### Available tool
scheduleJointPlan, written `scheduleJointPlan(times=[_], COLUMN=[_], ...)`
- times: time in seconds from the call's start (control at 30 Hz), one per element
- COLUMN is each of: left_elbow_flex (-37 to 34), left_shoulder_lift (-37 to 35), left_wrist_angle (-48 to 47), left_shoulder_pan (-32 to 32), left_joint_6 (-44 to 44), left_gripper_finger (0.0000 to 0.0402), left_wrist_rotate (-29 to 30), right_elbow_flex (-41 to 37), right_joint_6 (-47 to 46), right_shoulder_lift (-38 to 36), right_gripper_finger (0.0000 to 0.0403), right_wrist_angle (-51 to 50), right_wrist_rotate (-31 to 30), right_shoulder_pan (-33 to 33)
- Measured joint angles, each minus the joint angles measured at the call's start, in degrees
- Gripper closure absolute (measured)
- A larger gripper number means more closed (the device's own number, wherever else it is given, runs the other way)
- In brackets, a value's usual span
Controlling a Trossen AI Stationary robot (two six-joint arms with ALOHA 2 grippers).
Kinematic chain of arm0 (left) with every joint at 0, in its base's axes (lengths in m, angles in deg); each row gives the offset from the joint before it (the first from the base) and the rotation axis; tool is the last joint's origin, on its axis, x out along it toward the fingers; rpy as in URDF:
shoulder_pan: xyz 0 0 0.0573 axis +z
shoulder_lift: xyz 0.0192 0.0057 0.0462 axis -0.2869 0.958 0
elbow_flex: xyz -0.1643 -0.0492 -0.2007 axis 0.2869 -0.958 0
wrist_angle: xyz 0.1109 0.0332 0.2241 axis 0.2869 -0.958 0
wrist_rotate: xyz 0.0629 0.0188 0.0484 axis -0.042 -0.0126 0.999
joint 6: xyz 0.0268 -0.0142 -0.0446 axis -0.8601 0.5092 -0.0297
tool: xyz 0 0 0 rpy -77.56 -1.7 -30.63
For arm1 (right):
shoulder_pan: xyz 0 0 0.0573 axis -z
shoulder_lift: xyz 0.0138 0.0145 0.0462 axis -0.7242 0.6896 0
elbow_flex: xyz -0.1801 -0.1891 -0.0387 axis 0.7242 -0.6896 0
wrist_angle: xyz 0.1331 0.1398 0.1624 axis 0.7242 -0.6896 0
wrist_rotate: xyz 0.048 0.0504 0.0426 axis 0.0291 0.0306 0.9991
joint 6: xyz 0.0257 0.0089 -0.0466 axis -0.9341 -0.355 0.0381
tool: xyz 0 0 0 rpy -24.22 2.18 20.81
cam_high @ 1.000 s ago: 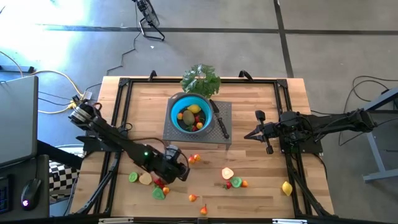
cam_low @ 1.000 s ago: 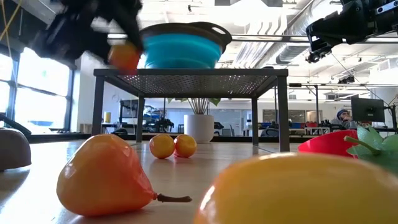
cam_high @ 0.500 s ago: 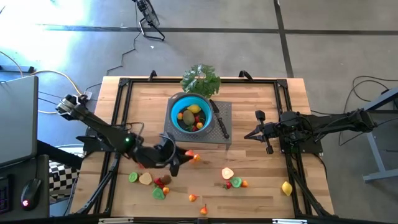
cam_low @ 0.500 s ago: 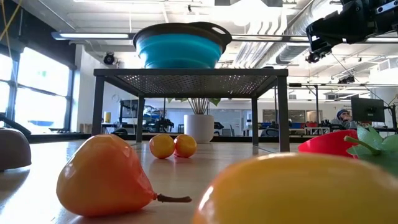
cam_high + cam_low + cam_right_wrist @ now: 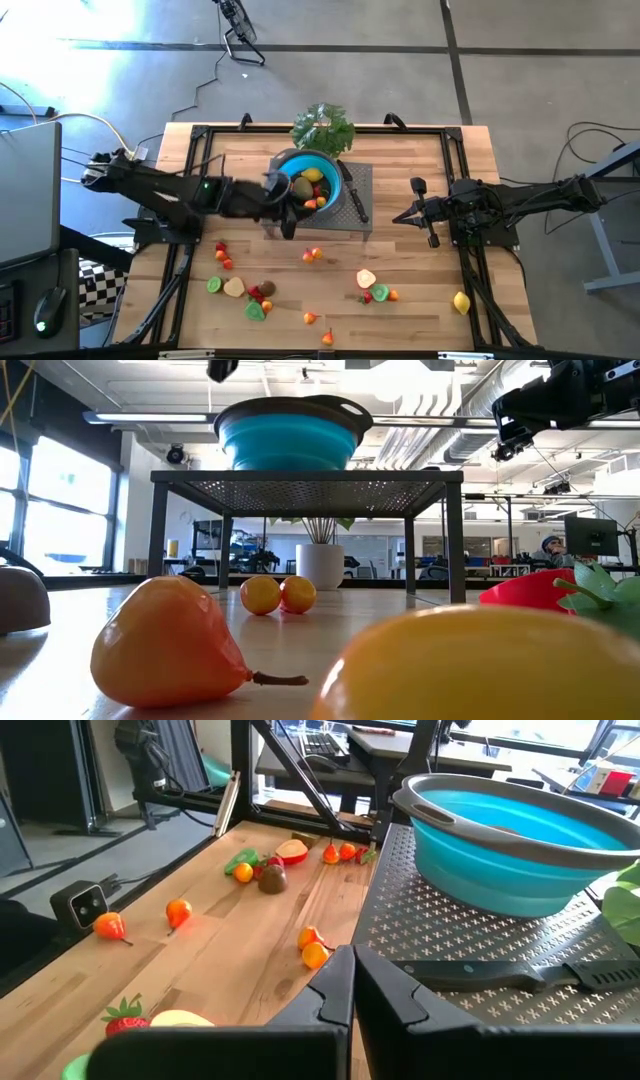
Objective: Pick & Place Fruit
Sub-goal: Put the pear into the blue strainer bowl on the shelf
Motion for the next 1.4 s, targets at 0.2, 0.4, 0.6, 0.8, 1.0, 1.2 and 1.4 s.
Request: scheduleJointPlan(times=[0.2, 0.4, 0.6, 0.8, 1.0, 1.2, 1.4], left_elbow_flex=[5.80, 6.79, 6.97, 6.97, 6.97, 7.03, 6.94], left_shoulder_lift=[0.43, 0.48, 0.44, 0.44, 2.99, 5.31, 5.74], left_wrist_angle=[-13.31, -17.42, -17.48, -16.64, -15.65, -15.29, -15.42], left_shoulder_pan=[5.71, 8.80, 9.82, 9.64, 9.64, 9.64, 9.64], left_joint_6=[-3.16, -3.83, -5.07, -5.47, -5.47, -5.47, -5.45], left_gripper_finger=[0.0261, 0.0261, 0.0261, 0.0261, 0.0261, 0.0261, 0.0261], left_wrist_rotate=[-0.80, -0.52, -1.20, -1.24, -1.40, -1.60, -2.53], right_elbow_flex=[0.00, 0.00, 0.00, 0.00, 0.00, 0.00, 0.02], right_joint_6=[-0.68, -3.13, -3.45, -4.81, -4.80, -4.74, -4.72], right_shoulder_lift=[0.00, 0.00, 0.00, 0.02, 0.04, 0.07, 0.07], right_gripper_finger=[0.0400, 0.0400, 0.0400, 0.0400, 0.0400, 0.0400, 0.0400], right_wrist_angle=[-0.44, -0.48, -0.76, -1.44, -1.72, -2.33, -2.58], right_wrist_rotate=[0.02, 0.02, 2.64, 2.87, 2.87, 2.86, 2.84], right_shoulder_pan=[-0.01, -0.01, -0.01, -0.01, -0.01, -0.01, -0.01])
